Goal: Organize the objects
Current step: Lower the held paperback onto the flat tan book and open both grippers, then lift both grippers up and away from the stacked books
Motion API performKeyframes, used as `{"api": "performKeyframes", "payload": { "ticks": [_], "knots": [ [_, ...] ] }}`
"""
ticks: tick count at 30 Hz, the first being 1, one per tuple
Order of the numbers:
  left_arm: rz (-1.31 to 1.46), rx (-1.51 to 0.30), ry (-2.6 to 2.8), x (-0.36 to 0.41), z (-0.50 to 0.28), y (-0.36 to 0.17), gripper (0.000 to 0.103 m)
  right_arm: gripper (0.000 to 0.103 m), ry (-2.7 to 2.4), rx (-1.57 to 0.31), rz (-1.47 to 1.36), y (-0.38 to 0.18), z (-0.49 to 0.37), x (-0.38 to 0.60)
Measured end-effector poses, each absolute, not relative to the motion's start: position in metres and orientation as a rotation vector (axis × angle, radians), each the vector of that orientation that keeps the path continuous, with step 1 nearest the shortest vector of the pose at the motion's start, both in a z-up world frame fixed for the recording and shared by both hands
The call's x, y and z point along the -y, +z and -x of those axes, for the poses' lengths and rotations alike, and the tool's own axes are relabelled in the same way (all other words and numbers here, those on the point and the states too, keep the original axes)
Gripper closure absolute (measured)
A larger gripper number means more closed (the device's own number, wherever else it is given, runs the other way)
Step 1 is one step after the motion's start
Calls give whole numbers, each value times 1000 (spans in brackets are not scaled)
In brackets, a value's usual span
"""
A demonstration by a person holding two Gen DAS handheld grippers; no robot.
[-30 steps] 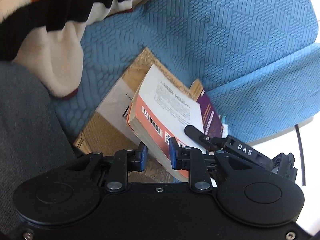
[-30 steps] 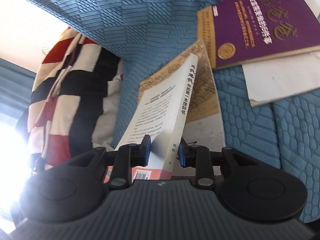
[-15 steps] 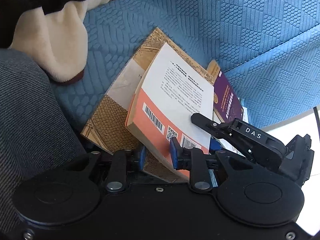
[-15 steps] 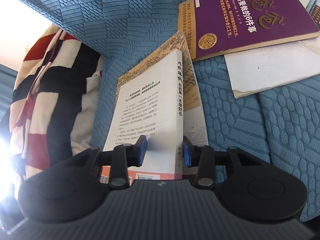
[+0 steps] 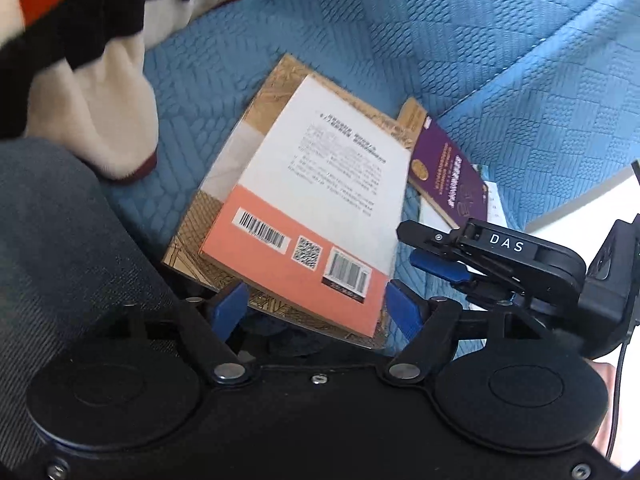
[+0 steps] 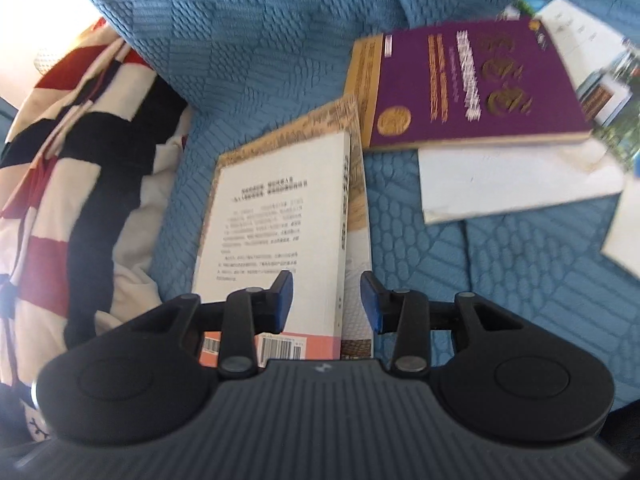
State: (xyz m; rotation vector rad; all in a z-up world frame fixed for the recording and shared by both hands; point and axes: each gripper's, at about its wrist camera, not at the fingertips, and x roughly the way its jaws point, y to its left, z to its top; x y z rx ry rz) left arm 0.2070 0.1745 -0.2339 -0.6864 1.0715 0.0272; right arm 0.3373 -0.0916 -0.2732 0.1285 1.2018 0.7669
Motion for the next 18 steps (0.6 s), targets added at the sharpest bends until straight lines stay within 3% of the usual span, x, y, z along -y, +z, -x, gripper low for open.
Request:
{"api": "performKeyframes", "payload": {
  "ticks": [18],
  "knots": [
    [479, -765, -74, -138, -200, -97, 24, 62, 850, -841, -153, -132, -312, 155]
  ]
}}
